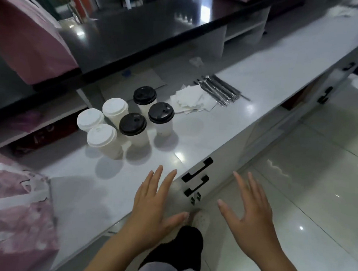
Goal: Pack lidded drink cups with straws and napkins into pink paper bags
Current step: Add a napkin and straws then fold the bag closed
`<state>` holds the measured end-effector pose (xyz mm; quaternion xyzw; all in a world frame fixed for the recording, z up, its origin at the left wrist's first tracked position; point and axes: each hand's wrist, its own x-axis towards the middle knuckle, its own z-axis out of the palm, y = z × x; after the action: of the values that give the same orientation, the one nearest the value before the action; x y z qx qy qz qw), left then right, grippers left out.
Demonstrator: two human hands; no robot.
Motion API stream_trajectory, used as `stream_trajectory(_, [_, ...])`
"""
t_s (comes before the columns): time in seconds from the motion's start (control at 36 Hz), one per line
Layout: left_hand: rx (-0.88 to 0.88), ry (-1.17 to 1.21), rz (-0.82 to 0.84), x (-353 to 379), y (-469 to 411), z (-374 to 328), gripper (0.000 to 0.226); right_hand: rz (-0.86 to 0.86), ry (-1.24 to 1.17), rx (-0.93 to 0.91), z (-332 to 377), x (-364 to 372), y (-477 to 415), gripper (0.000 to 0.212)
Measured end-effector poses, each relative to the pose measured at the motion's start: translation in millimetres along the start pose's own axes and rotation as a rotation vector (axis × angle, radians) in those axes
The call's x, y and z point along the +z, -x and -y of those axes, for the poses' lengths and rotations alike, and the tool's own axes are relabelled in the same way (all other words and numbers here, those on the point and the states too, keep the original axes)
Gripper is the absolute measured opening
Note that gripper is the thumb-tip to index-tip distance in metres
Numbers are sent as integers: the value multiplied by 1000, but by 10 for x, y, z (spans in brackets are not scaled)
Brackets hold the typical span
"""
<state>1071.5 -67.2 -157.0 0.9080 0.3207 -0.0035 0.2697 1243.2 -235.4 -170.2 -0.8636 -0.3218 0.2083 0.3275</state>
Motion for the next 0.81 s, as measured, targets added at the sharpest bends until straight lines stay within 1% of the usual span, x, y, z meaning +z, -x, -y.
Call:
stream_trajectory(0.11, [-4,74,57,7,-675,-175,92,3,-13,32,-152,-181,-477,80])
stream_trajectory(0.19, [-6,84,68,41,-1335,-295,88,-10,-30,65,-291,-316,-860,80])
stream_trajectory(0.28, [-35,137,29,33,-2122,-401,83,6,4,107,-449,-452,-1301,76])
stream_trajectory(0.39, [-107,224,-79,-84,-3116,-485,76,112,92,168,-593,-713,-1920,69])
stream_trajectory(0.5, [-255,227,-219,-191,-3865,-432,66,130,130,158,-598,-1023,-2514,63])
stream_trajectory(0.58, [-426,252,-289,-198,-4259,-312,63,83,73,108,-568,-1178,-2844,58])
stream_trajectory(0.64, [-539,264,-337,-187,-4432,-225,63,77,27,112,-575,-1213,-3001,56])
stream_trajectory(0.69, [-617,265,-383,-173,-4536,-132,62,109,-15,140,-595,-1204,-3120,51])
stream_trajectory(0.81, [-735,226,-395,-140,-4601,45,57,210,-50,143,-628,-1203,-3401,51])
